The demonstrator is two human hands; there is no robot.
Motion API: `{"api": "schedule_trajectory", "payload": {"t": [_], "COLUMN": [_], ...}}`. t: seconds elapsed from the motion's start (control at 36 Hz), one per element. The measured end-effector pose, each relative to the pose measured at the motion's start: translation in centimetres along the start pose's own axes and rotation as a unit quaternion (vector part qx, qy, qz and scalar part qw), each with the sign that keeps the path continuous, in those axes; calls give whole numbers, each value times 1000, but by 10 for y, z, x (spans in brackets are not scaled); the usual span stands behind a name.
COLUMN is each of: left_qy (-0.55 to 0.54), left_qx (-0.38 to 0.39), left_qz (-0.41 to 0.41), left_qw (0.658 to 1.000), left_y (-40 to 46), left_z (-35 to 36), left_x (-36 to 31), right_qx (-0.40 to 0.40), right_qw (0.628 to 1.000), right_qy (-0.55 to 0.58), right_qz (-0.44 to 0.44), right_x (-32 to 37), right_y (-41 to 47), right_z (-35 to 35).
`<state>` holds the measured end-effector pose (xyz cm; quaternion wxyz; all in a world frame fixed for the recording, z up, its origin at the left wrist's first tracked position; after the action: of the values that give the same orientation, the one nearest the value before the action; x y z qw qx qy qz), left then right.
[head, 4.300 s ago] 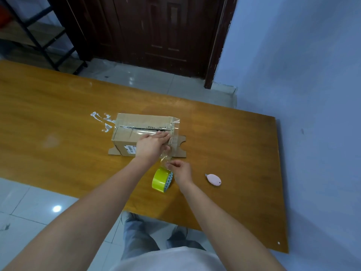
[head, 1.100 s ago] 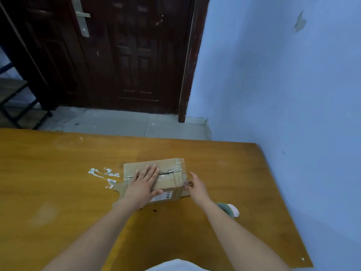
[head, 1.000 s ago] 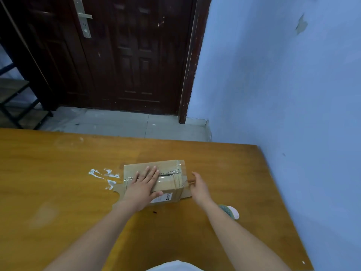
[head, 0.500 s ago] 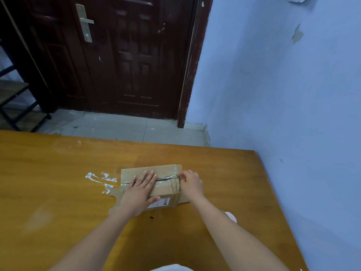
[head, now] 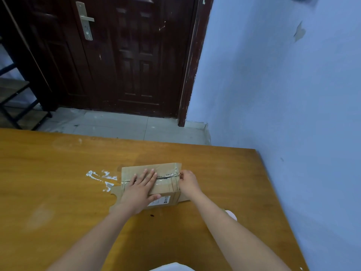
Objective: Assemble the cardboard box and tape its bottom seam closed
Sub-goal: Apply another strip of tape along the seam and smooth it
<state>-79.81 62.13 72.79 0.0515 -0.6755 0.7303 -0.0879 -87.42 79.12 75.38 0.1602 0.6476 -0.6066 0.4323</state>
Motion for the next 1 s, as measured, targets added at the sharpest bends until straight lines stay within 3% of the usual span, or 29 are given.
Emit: {"api": "schedule_trajectory", "payload": {"t": [0.22,0.42,1.0], "left_qy": [12,19,12], "left_qx": [-1,-6,-4], "left_qz": [-5,-10,-9], "left_qw": [1000,1000,1000], "left_y": [0,-1,0], "left_z": [-1,0,5], "left_x": [0,-1,1], "right_qx": [42,29,73], "right_qw": [998,997,997], "right_qy": [45,58,-7], "right_qz": [9,31,-9], "right_x": [0,-13,1], "right_y": [-4,-5,22], "right_z": [-2,-7,-3]}}
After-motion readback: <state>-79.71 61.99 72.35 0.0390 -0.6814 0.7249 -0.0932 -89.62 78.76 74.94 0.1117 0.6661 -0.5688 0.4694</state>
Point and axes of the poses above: each hand's wrist, its own y-axis towards the middle knuckle, its own z-axis out of the palm, x = y × z, the point moved 4 cm from there along y, towards the middle knuckle, and after that the axes turned 11 degrees about y, right-handed, at the moved point
